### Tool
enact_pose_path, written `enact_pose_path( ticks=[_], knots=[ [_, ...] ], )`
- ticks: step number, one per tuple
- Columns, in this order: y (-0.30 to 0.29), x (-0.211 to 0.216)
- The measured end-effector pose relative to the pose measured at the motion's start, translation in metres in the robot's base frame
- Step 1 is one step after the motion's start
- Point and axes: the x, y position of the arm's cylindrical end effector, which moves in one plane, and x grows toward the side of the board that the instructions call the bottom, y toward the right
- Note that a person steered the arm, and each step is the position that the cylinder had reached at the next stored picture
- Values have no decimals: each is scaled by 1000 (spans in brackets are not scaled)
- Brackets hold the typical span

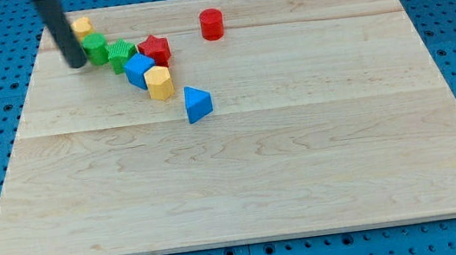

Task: Push the green circle and red circle to the right

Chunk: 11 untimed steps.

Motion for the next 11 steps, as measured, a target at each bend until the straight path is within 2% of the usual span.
enact_pose_path(
  ticks=[1, 2, 3, 4, 5, 6, 7, 8, 9, 11],
  knots=[
    [78, -17],
    [75, -18],
    [56, -1],
    [10, 5],
    [-20, -12],
    [6, -42],
    [77, -49],
    [103, -49],
    [157, -45],
    [193, -56]
  ],
)
